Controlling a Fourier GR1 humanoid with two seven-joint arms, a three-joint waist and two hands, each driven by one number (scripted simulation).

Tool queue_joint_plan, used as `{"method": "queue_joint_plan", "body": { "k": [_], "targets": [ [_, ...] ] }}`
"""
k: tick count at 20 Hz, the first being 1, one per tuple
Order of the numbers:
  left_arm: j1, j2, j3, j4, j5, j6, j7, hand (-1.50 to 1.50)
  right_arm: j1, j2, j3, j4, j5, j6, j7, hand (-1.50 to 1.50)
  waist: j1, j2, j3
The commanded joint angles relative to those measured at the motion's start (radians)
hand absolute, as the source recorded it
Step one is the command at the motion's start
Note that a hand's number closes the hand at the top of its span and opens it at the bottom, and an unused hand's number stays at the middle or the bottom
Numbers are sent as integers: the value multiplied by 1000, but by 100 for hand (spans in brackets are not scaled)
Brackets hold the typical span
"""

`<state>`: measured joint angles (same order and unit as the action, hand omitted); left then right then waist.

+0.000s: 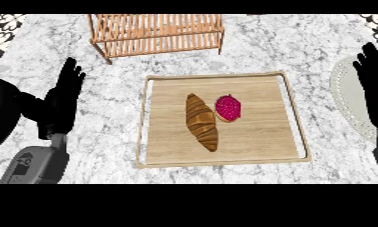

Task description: Pick the cupcake from the tray and place it in the tiered shelf

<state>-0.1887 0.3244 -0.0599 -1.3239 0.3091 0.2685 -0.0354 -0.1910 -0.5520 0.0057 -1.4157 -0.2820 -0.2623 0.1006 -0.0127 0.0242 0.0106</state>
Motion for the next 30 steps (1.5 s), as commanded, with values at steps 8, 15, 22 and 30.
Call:
{"method": "queue_joint_plan", "body": {
  "k": [8, 15, 22, 30],
  "targets": [
    [106, -7, -97, 70, 34, -114, 210, 0, -95, -199, 90, 84, 241, 104, -17, 150, 41, -13, -13],
    [111, 9, -73, 75, 23, -147, 211, 0, -128, -53, 62, 224, 75, 367, -266, -150, 20, -19, -10],
    [165, -1, -75, -19, 11, -111, 255, 0, -97, -205, 81, -43, -20, 601, -49, -150, 5, -29, -12],
    [171, 4, -60, -20, 11, -135, 259, 0, -212, -203, 192, -314, -23, 542, 399, -150, 14, -30, -13]
  ]
}}
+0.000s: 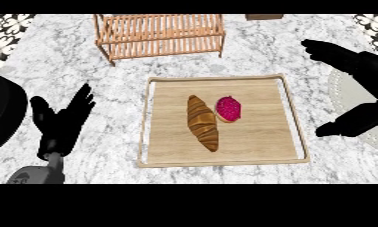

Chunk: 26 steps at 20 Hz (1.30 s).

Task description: Pick the cupcake from the tray and place it in the tiered shelf

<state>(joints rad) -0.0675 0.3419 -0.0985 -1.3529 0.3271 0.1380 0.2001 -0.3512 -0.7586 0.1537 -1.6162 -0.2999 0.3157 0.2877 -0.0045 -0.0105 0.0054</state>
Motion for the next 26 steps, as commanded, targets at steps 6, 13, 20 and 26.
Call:
{"method": "queue_joint_plan", "body": {
  "k": [6, 13, 20, 26],
  "targets": [
    [1, -32, -17, 37, -28, -1, 27, 0, -213, 136, 154, -111, 153, -181, 463, -150, 21, 12, -7],
    [47, -48, -10, 29, -44, -2, 8, 0, -230, 215, 269, -93, 308, -178, 605, -150, 14, 11, -6],
    [46, -26, 13, 9, -46, -27, 40, 0, -312, 329, 363, -34, 378, -117, 734, -150, 18, 11, -6],
    [44, -9, 56, 1, -22, -74, 63, 0, -273, 341, 311, -20, 433, -93, 758, -150, 9, 10, -6]
  ]
}}
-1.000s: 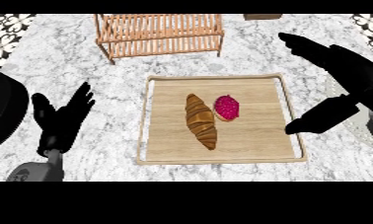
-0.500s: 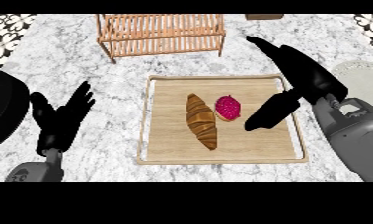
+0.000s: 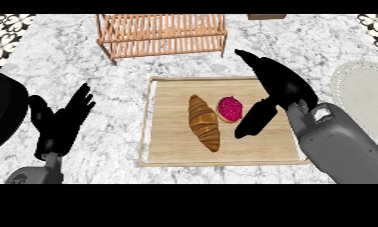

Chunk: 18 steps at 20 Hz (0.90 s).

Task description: Pick the cupcake from the tray and place it in the tiered shelf

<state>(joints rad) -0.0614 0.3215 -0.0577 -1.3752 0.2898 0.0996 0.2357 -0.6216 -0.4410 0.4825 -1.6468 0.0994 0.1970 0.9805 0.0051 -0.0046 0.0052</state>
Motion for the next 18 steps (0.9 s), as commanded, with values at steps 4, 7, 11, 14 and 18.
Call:
{"method": "queue_joint_plan", "body": {
  "k": [4, 7, 11, 14, 18],
  "targets": [
    [-9, -32, -4, 49, -18, 11, 53, 0, 65, 38, 49, -29, 131, -5, 72, -150, -8, 4, -5],
    [-34, 6, 36, 23, 4, -17, 103, 0, 73, 55, 23, 0, 158, 9, 36, -150, -5, 4, -5],
    [-58, -53, 14, 84, -44, 12, 55, 0, 72, 137, 54, 62, 233, -16, 26, -150, -6, 6, -5],
    [-8, -40, 15, 37, -46, -14, 44, 0, 89, 192, 91, 85, 314, -56, 50, -150, 0, 5, -5],
    [14, -41, 36, 84, -29, -62, 12, 0, 111, 146, 40, 119, 335, -25, -32, -150, -4, 6, -5]
  ]
}}
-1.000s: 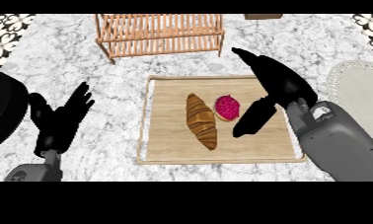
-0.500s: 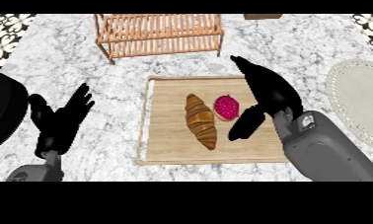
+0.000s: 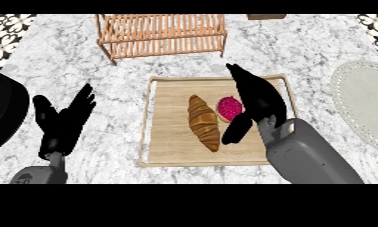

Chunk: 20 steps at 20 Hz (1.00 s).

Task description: Pick the cupcake from the tray and place it in the tiered shelf

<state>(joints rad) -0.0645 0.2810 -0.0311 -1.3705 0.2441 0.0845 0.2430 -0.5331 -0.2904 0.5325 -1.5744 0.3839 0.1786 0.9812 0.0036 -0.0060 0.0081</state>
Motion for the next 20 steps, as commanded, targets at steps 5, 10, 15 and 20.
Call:
{"method": "queue_joint_plan", "body": {
  "k": [5, 10, 15, 20],
  "targets": [
    [-11, -54, -15, 63, -43, 19, 14, 0, 22, 21, -30, 93, 120, 6, -50, -150, -5, 7, -8],
    [-12, -17, 39, 89, -22, -39, -2, 0, 27, 94, -52, 161, 190, -66, -130, -150, -2, 7, -8],
    [10, -16, 41, 30, -18, -47, 51, 0, 19, 147, -59, 209, 215, -50, -168, -150, 0, 6, -8],
    [3, -37, 54, 76, -38, -55, -6, 0, 43, 163, -73, 267, 246, -51, -261, -150, -1, 7, -8]
  ]
}}
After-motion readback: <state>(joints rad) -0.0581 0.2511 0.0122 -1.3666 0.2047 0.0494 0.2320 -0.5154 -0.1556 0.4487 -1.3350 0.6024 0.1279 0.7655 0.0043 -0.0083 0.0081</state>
